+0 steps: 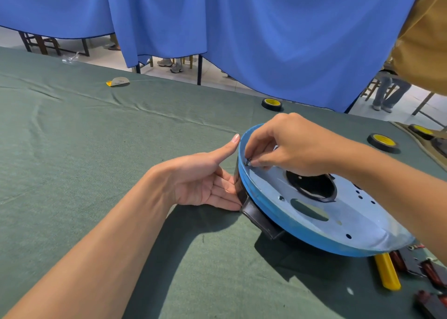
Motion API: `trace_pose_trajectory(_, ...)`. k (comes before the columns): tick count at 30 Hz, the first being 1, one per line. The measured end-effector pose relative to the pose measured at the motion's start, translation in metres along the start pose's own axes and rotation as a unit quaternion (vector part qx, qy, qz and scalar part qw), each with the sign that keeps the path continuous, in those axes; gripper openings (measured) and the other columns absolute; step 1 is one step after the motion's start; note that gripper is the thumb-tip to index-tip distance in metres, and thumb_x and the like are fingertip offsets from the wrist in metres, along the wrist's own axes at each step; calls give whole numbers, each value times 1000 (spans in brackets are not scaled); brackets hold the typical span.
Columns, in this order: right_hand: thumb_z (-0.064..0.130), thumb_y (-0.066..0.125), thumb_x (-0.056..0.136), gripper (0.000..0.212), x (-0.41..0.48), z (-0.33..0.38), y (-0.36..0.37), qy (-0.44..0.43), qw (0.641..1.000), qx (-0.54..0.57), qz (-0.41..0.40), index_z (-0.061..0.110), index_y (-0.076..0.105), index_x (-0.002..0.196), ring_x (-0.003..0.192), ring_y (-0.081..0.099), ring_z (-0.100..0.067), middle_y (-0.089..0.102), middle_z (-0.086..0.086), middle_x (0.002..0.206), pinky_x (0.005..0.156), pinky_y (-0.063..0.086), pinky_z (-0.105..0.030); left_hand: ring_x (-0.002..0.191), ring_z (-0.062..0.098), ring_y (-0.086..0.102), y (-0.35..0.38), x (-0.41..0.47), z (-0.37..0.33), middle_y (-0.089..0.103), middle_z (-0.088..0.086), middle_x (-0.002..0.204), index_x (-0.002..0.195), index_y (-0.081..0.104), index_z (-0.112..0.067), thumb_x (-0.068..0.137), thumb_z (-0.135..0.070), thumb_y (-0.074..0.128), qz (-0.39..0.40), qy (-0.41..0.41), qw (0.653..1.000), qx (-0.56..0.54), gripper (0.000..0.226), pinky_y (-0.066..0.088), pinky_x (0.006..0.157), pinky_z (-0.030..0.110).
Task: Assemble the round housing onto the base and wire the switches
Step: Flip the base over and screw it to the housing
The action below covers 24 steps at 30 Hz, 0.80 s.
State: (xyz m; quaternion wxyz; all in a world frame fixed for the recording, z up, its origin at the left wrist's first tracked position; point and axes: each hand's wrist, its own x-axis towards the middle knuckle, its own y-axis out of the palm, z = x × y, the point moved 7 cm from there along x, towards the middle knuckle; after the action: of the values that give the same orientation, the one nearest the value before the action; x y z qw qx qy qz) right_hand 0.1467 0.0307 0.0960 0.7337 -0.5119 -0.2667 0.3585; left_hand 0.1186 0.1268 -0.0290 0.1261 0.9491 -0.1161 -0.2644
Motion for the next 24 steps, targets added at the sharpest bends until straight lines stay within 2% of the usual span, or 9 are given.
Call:
trace_pose_trajectory(4, 8, 74, 81, 14, 3, -6, 4, 15, 997, 71, -12, 22, 74, 79, 58, 65, 0, 73, 6, 69, 57, 46, -9, 79, 33, 71, -1, -1, 1, 59, 20, 84, 98, 59, 3, 67, -74, 63, -5, -8, 1000, 2, 82, 60, 72, 39)
trace_pose_trajectory(8, 9, 73, 82, 23, 6, -9, 6, 27, 995, 89, -25, 31, 71, 74, 57, 63, 3, 71, 11, 65, 55, 42, -6, 80, 33, 71, -1, -1, 0, 59, 20, 83, 95, 59, 2, 68, -73, 63, -6, -10, 1000, -4, 81, 60, 72, 39)
trace_pose_trajectory(12, 11, 73, 81, 29, 8, -6, 6, 21, 997, 61, -34, 36, 68, 68, 60, 62, 8, 70, 14, 65, 60, 45, -6, 82, 34, 71, -1, -1, 0, 58, 21, 86, 95, 59, 2, 69, -74, 62, -4, -9, 1000, -5, 80, 60, 73, 40)
trace_pose_trajectory(15, 11, 72, 82, 26, 10, -5, 7, 18, 997, 55, -42, 35, 69, 72, 63, 62, 8, 71, 13, 68, 67, 50, -12, 80, 33, 71, -2, -1, 1, 57, 22, 91, 93, 59, 2, 70, -75, 60, -9, -11, 1000, -7, 80, 60, 72, 39)
trace_pose_trajectory(18, 9, 72, 82, 28, 9, -5, 6, 15, 998, 49, -40, 35, 69, 72, 64, 63, 6, 72, 11, 70, 72, 54, -18, 81, 33, 70, -2, -1, 1, 54, 22, 99, 100, 57, 2, 67, -76, 61, -13, -16, 1000, -9, 84, 60, 71, 39)
trace_pose_trajectory(21, 10, 73, 82, 21, 7, -6, 4, 18, 998, 45, -32, 30, 75, 76, 64, 64, 5, 71, 12, 67, 68, 52, -15, 80, 32, 70, -1, -1, 1, 54, 21, 100, 104, 56, 1, 61, -75, 64, -8, -16, 1000, -10, 88, 60, 69, 38)
trace_pose_trajectory(24, 14, 73, 82, 17, 7, -5, 4, 16, 999, 39, -27, 29, 74, 74, 58, 60, 8, 65, 20, 56, 57, 45, -7, 81, 32, 70, -1, -1, 1, 54, 22, 99, 102, 56, 2, 59, -76, 63, -6, -16, 1000, -8, 90, 60, 70, 38)
